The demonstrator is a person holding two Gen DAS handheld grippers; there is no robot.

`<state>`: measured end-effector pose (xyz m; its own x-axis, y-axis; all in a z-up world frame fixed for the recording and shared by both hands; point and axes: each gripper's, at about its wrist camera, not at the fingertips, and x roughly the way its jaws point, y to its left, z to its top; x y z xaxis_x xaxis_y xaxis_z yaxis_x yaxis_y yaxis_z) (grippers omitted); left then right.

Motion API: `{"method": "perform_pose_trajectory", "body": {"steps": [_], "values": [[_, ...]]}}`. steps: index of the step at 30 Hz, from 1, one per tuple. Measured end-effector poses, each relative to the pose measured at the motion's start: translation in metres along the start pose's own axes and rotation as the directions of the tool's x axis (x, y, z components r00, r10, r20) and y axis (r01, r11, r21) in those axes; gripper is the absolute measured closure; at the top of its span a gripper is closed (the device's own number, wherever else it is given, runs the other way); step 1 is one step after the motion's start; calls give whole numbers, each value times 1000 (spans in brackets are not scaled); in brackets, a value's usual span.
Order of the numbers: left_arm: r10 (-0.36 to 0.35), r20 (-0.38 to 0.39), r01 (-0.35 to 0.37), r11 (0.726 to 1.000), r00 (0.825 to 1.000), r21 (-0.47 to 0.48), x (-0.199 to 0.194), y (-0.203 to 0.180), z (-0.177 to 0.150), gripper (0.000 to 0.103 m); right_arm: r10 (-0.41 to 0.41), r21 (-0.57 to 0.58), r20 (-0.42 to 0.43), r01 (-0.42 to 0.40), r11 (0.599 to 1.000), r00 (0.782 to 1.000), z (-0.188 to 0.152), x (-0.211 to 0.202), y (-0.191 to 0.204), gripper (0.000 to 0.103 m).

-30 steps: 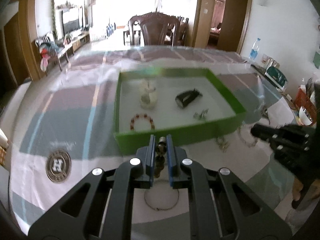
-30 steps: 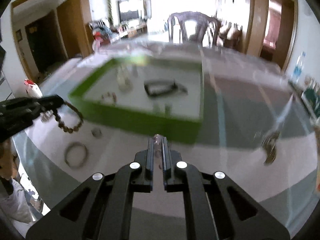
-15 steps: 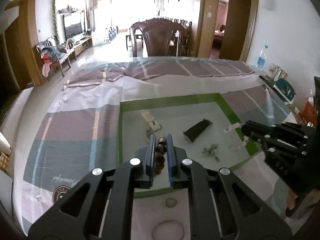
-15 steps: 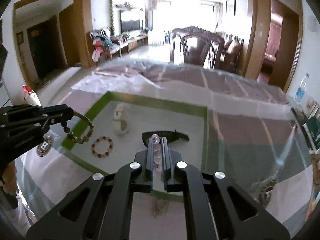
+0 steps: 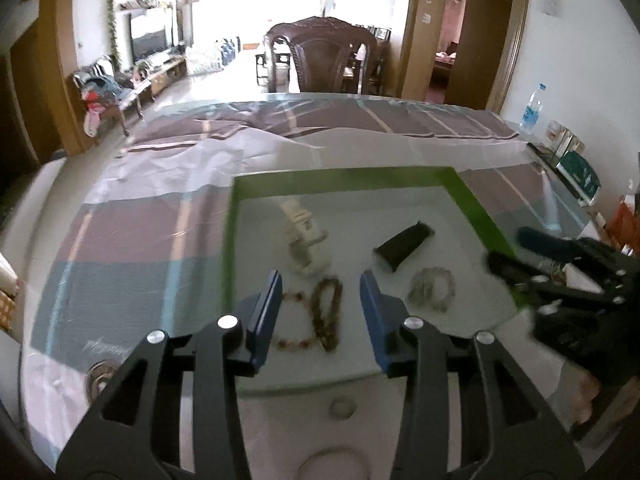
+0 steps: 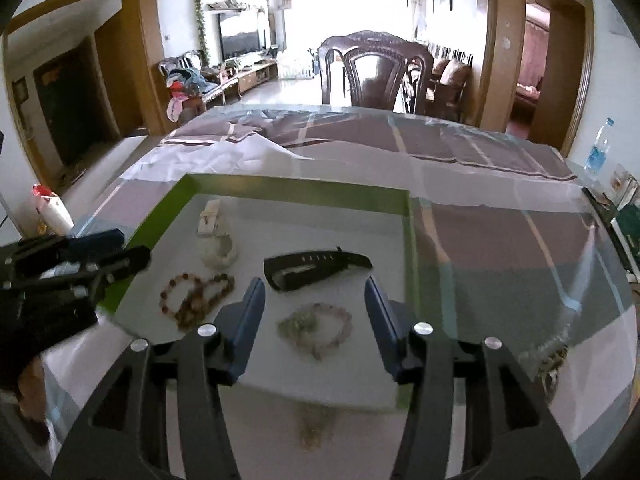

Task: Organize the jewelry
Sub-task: 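Move the right gripper to the gold charm while the left moves to the silver bangle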

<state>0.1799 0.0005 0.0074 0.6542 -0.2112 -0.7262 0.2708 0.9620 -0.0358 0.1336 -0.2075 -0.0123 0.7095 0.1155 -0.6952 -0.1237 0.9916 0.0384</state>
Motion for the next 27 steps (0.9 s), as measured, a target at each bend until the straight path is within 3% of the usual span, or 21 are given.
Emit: {"method": "perform_pose_trajectory", "body": {"steps": [5, 13, 17, 19, 27], "values": [[55, 25, -55, 998, 998, 6, -35, 12, -46, 63, 32, 27, -22, -31, 999, 999, -46, -26, -18, 52], [34, -92, -34, 999, 995, -5, -30, 8, -108, 52, 76, 21, -172, -73, 997, 982, -84, 18, -5, 54], [19, -114, -19, 1000, 993, 5, -27, 0, -118, 48, 98, -3, -196, -101, 995, 976, -86, 32, 8, 75], [16, -119, -15, 1000, 993, 10, -26, -4, -120, 45, 98, -7, -208, -102, 995, 973, -89, 36, 11, 81], [17, -128, -15, 1000, 992, 15, -22, -11, -124, 44, 89, -44, -225, -102, 994, 970, -106, 17, 17, 82]]}}
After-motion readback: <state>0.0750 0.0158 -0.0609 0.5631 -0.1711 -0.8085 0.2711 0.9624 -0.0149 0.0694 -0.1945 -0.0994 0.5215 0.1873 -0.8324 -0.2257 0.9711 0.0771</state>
